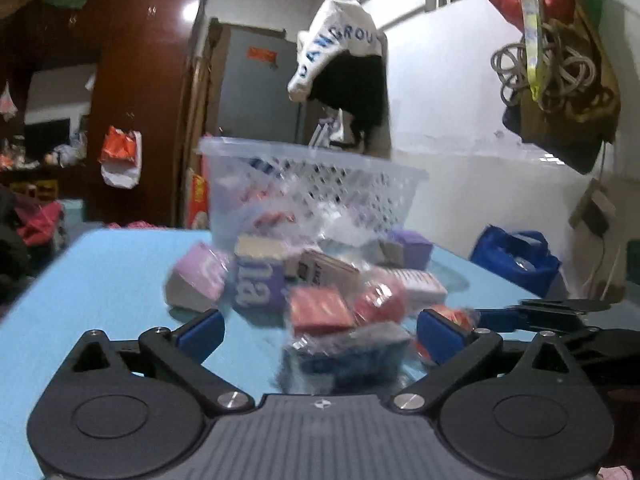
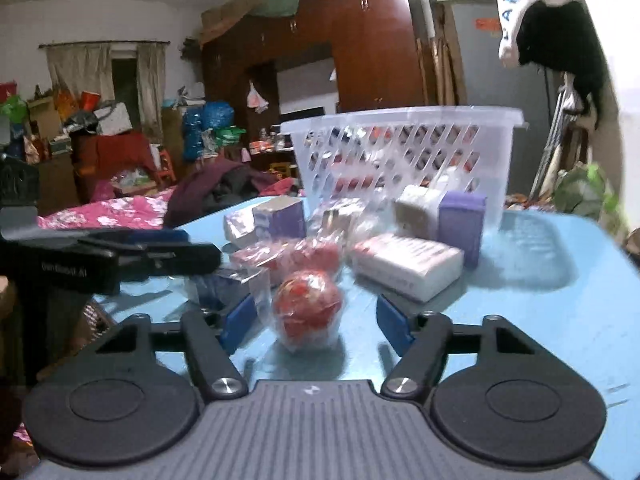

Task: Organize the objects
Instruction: 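Grasp the dark blue wrapped box with the left tool while the right grasps the red ball in plastic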

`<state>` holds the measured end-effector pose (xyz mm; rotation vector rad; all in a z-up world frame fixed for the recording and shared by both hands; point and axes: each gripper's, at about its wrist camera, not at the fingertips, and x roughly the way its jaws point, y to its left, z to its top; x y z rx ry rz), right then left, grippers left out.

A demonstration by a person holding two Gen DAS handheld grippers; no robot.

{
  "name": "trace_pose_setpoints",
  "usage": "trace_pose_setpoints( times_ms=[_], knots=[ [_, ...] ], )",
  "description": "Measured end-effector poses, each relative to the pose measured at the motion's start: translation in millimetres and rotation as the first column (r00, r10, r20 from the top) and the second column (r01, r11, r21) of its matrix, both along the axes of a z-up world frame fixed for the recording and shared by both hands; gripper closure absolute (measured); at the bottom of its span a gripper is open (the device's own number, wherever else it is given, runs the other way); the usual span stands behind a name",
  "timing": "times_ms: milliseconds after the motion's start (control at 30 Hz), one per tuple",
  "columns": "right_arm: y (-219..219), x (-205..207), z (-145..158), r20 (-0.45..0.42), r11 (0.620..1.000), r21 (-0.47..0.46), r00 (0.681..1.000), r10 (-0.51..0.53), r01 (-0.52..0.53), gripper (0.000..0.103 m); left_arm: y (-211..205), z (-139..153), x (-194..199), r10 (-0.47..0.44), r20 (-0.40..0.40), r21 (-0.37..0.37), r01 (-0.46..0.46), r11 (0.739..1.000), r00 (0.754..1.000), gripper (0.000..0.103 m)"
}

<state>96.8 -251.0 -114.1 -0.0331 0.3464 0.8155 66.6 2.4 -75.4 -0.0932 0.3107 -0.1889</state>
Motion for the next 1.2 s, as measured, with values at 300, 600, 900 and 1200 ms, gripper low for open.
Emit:
trace_pose_setpoints(
  times_ms=[300, 600, 900, 1200],
  knots=[
    [-30.8, -0.6, -1.6, 0.007, 0.997, 0.025, 0.998, -0.068, 0.067, 0.06, -22.5, -23.7, -7.3, 0.009, -0.008, 0.076, -0.008, 0.997, 1.0, 0.027],
    [-39.4, 2.6, -1.7, 0.01, 0.994, 0.056, 0.995, -0.094, 0.094, 0.06, -13.9, -14.9, -21.4, 0.04, 0.038, 0.054, -0.042, 0.998, 0.998, 0.027],
    [-51.4, -0.5, 7.9, 0.039, 0.989, 0.095, 0.992, -0.116, 0.112, 0.06, -3.6, -4.2, -34.1, 0.028, 0.086, 0.019, -0.03, 0.999, 0.996, 0.027],
    [-51.6, 1.7, 9.7, 0.04, 0.988, 0.1, 0.991, -0.124, 0.119, 0.06, 5.9, -1.9, -34.0, 0.053, 0.089, -0.006, -0.053, 0.999, 0.995, 0.027]
  ],
)
